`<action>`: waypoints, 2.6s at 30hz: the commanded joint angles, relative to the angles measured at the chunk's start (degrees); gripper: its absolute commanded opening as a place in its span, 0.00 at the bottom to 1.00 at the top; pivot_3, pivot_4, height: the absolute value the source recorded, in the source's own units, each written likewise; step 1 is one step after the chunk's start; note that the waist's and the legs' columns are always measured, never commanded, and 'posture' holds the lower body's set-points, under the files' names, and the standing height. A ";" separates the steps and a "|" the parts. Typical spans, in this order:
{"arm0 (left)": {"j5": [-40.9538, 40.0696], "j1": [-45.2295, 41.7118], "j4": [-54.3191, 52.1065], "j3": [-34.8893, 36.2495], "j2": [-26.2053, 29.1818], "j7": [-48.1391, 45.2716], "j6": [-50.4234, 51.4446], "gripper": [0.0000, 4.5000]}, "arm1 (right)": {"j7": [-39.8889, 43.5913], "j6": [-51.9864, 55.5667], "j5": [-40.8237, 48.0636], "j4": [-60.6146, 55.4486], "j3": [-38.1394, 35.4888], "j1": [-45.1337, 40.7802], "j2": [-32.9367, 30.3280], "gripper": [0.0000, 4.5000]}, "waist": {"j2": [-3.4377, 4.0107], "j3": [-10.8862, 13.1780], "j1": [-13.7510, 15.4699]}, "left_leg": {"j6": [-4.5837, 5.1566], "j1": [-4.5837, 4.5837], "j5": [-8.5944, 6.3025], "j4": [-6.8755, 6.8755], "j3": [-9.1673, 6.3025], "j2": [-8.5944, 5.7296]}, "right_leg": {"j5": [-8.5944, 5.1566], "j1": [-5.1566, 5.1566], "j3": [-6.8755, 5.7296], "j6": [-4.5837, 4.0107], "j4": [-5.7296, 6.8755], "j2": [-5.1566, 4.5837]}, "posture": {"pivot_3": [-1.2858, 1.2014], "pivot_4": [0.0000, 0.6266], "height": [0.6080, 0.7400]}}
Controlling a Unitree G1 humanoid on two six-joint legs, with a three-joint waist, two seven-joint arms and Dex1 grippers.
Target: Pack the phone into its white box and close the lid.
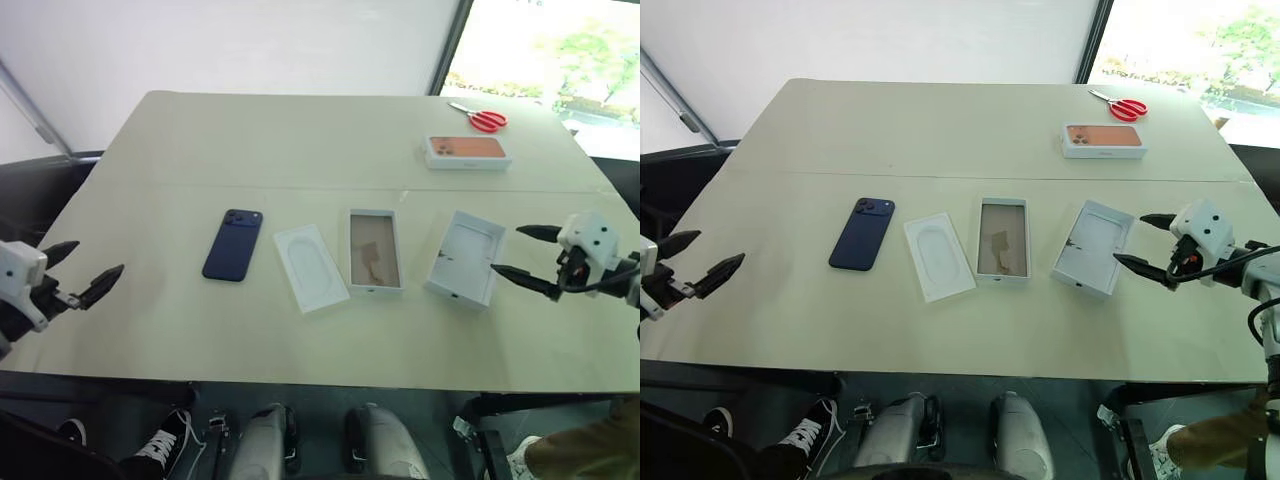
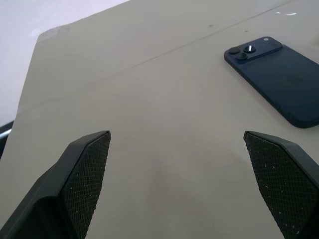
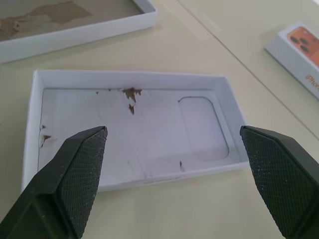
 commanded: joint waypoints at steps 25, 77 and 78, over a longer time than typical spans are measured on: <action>-0.24 -2.82 -3.31 -1.61 -1.70 2.37 1.46 1.00 | -2.58 2.90 2.35 -4.08 -2.86 1.43 0.70 0.99 | 0.05 -0.02 0.05 | 0.00 0.00 0.00 -0.02 0.01 0.00 | 0.00 -0.01 0.02 0.00 0.00 0.00 | 0.52 0.24 1.00; -40.31 -31.75 -12.58 3.82 -42.65 51.07 82.52 1.00 | -1.56 10.23 0.42 -17.90 15.17 -15.69 11.10 0.99 | -0.26 0.09 0.76 | 0.02 0.07 0.30 0.39 0.02 0.00 | 0.16 0.32 -0.04 0.42 0.22 0.30 | 0.52 0.24 1.00; -40.49 -32.05 -11.69 4.20 -42.47 51.35 82.53 1.00 | -1.61 10.21 0.41 -17.88 15.24 -15.77 11.14 0.99 | -0.26 0.09 0.76 | 0.00 0.07 0.32 0.40 0.02 0.00 | 0.16 0.32 -0.04 0.42 0.21 0.30 | 0.52 0.24 1.00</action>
